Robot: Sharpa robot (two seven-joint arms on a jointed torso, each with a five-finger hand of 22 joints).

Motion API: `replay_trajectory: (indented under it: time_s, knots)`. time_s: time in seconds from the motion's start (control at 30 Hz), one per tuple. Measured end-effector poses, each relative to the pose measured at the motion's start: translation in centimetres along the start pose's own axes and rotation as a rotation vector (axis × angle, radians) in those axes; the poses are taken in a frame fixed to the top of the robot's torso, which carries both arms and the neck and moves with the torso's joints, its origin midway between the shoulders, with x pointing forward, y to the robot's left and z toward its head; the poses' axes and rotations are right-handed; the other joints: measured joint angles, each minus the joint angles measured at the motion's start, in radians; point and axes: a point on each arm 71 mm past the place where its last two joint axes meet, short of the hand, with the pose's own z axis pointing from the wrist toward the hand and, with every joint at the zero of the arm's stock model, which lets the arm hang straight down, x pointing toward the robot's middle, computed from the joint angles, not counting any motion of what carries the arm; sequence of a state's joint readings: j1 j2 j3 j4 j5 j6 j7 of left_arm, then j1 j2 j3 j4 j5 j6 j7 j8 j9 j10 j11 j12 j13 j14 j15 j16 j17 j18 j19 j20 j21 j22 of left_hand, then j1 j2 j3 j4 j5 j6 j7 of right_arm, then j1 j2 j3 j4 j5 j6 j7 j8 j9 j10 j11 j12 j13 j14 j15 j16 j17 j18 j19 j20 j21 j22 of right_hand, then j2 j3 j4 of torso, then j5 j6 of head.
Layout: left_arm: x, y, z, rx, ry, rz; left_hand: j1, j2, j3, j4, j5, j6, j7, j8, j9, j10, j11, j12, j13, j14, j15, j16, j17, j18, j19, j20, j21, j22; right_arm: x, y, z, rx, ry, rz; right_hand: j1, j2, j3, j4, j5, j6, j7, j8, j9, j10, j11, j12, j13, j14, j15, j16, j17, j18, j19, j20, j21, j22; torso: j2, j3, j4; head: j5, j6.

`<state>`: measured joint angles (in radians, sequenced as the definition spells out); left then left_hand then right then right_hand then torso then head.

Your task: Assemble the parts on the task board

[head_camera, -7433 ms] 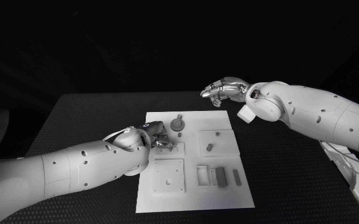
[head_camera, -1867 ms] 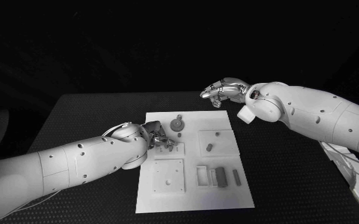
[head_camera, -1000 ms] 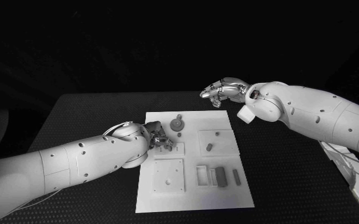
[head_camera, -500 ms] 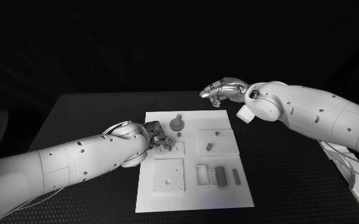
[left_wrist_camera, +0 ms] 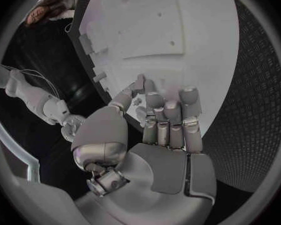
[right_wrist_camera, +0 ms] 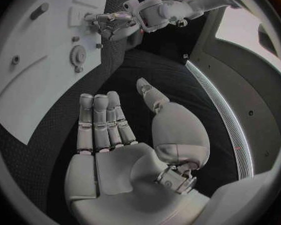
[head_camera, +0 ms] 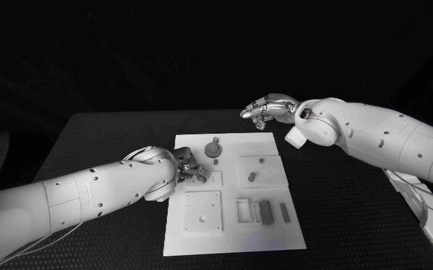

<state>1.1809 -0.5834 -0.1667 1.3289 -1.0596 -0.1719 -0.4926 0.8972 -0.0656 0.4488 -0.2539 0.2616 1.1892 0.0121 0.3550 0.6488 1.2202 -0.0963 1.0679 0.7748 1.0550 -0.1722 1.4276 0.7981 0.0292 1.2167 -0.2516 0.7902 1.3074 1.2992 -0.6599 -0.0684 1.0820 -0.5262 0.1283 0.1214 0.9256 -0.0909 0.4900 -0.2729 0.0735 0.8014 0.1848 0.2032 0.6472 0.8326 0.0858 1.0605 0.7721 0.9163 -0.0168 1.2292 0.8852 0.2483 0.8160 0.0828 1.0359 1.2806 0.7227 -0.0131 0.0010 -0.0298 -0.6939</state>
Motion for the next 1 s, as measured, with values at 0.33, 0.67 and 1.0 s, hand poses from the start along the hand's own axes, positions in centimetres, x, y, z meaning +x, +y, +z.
replay_trajectory:
  time_s: [0.33,0.67,1.0]
  knots:
    - [0.08,-0.1,-0.17,0.006,0.017,-0.006,0.016,-0.016,0.004,0.004,-0.007,0.0,0.0,-0.002,0.001,0.0,0.0,0.0,0.0,0.001,0.002,-0.001,0.0,-0.006,0.0,0.0,0.0,0.0,0.07,-0.13,-0.02,0.003,0.002,0.001,0.0,0.0,0.0,0.0,0.0,-0.001,0.003,0.0,-0.001,0.0,0.0,0.0,-0.001,0.0,0.0,0.0,0.0,0.0,0.0,0.0,0.0,0.0,0.0,0.0002,-0.0007,0.0,0.0]
    - [0.21,-0.31,-0.39,0.024,0.014,0.018,0.039,-0.038,0.035,0.035,-0.015,0.0,0.0,-0.001,0.0,0.0,0.0,0.0,-0.001,0.003,0.0,-0.003,-0.001,-0.009,0.004,-0.004,0.0,0.0,0.1,-0.17,-0.03,0.003,0.004,0.002,-0.013,0.0,-0.001,0.007,0.0,-0.001,0.003,0.0,-0.001,0.0,0.0,0.0,-0.002,0.0,0.0,0.0,-0.001,0.0,0.0,0.0,0.0,0.0,0.0,0.0005,-0.0008,0.001,0.003]
    - [0.21,-0.23,-0.68,0.043,0.005,0.048,0.044,-0.043,0.038,0.038,-0.019,0.0,0.0,-0.002,-0.001,0.0,0.0,0.0,-0.001,0.001,-0.001,-0.003,-0.001,-0.009,0.004,-0.004,0.0,0.0,0.09,-0.19,-0.05,0.004,0.003,0.002,-0.013,0.0,-0.001,0.007,0.0,-0.001,0.003,0.0,-0.002,0.0,0.0,0.0,-0.003,0.002,0.002,0.0,-0.001,0.0,0.0,0.0,0.0,0.0,0.0,0.0012,-0.0013,0.003,0.005]
